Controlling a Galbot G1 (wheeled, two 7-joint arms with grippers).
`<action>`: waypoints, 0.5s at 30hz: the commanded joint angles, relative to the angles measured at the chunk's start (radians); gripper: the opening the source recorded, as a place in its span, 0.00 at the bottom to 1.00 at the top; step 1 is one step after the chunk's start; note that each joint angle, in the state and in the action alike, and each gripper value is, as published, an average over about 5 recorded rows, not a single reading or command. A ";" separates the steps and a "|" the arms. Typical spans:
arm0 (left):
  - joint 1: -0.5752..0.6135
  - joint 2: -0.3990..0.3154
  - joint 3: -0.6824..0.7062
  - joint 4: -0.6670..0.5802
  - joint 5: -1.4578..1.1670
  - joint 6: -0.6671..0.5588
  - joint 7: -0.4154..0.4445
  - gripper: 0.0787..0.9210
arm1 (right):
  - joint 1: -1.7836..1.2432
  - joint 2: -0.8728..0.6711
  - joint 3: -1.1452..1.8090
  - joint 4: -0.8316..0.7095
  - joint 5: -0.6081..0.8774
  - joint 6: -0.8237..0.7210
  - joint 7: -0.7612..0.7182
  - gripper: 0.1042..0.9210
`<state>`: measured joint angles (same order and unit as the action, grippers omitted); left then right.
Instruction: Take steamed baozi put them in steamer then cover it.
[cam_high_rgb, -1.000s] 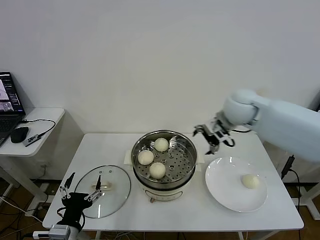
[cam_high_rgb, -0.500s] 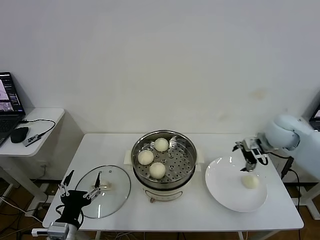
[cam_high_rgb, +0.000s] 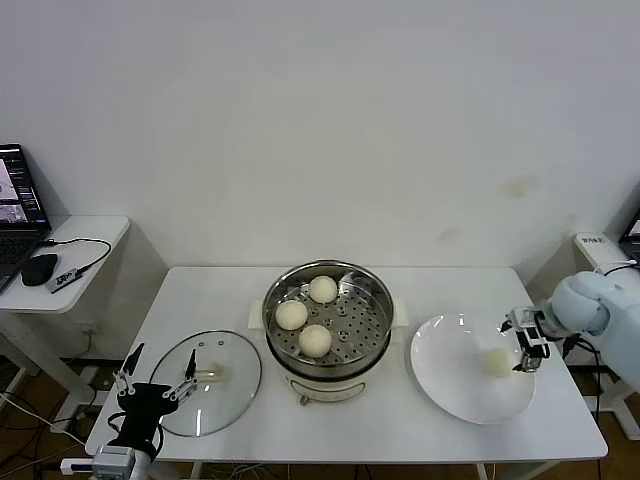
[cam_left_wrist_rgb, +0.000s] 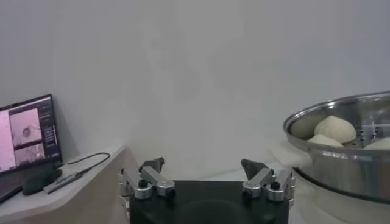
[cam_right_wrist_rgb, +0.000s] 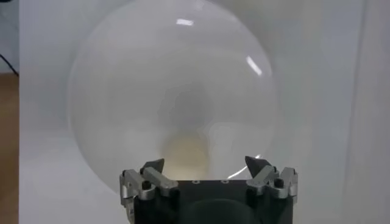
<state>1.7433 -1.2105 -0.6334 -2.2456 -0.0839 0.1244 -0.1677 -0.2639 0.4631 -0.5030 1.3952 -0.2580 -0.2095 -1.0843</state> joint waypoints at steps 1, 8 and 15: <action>-0.001 -0.005 0.000 0.003 0.000 0.000 0.000 0.88 | -0.112 0.054 0.085 -0.111 -0.061 0.011 0.013 0.88; -0.002 -0.004 -0.002 0.007 0.000 0.000 0.000 0.88 | -0.106 0.104 0.084 -0.167 -0.060 0.029 0.040 0.88; -0.003 -0.004 -0.002 0.006 0.000 0.001 0.000 0.88 | -0.112 0.133 0.081 -0.174 -0.071 0.020 0.043 0.86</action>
<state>1.7404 -1.2149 -0.6358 -2.2377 -0.0836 0.1245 -0.1677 -0.3486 0.5533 -0.4428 1.2663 -0.3119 -0.1930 -1.0520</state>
